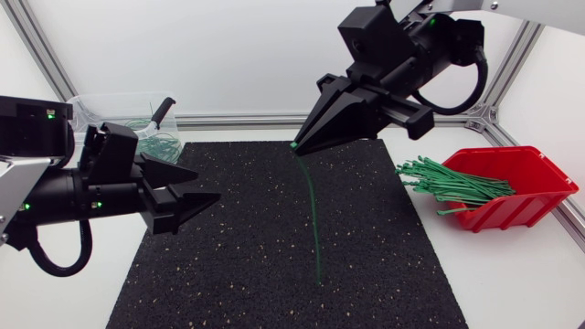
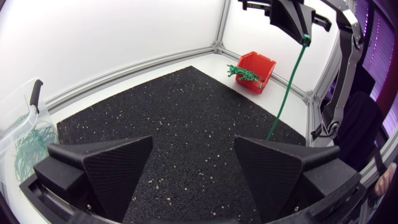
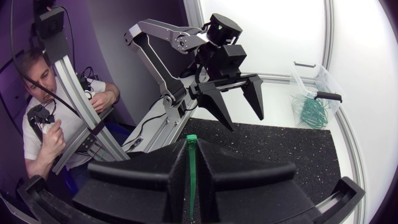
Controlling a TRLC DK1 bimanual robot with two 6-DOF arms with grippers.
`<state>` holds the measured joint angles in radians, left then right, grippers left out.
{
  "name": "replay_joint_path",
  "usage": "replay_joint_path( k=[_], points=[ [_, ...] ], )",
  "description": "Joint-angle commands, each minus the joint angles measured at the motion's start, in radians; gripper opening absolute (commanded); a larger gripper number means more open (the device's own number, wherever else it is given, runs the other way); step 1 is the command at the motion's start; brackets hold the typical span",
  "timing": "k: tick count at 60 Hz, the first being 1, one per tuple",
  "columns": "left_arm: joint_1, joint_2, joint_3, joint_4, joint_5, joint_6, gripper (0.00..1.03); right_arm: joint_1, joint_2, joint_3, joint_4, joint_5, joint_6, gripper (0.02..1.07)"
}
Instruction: Take a green cable tie from the red box, thread the tail through the head to close it, then place it in the transparent bin on the left.
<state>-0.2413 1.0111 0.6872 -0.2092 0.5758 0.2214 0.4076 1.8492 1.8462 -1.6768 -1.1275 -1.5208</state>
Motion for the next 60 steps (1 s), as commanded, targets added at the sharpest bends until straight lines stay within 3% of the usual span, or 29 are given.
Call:
replay_joint_path(
  k=[1,3,9,24,29,45,60],
  points=[
    [-0.013,0.021,0.037,-0.012,0.012,0.156,0.92,0.014,0.039,0.028,-0.103,-0.011,-0.029,0.08],
    [-0.021,0.023,0.038,-0.018,0.012,0.214,0.92,0.017,0.051,0.038,-0.104,-0.014,-0.029,0.08],
    [-0.023,0.063,0.063,-0.039,0.019,0.223,0.92,0.03,0.091,0.068,-0.109,-0.02,-0.029,0.08],
    [0.062,0.135,0.092,-0.048,0.217,0.325,0.92,0.06,0.205,0.199,-0.129,-0.038,-0.009,0.08],
    [0.076,0.149,0.097,-0.033,0.23,0.36,0.92,0.068,0.239,0.249,-0.129,-0.038,0.01,0.08],
    [0.125,0.253,0.17,0.017,0.354,0.368,0.92,0.097,0.347,0.416,-0.143,-0.054,0.063,0.08],
    [0.169,0.288,0.202,0.016,0.493,0.369,0.92,0.108,0.375,0.441,-0.166,-0.084,0.051,0.08]
  ],
)
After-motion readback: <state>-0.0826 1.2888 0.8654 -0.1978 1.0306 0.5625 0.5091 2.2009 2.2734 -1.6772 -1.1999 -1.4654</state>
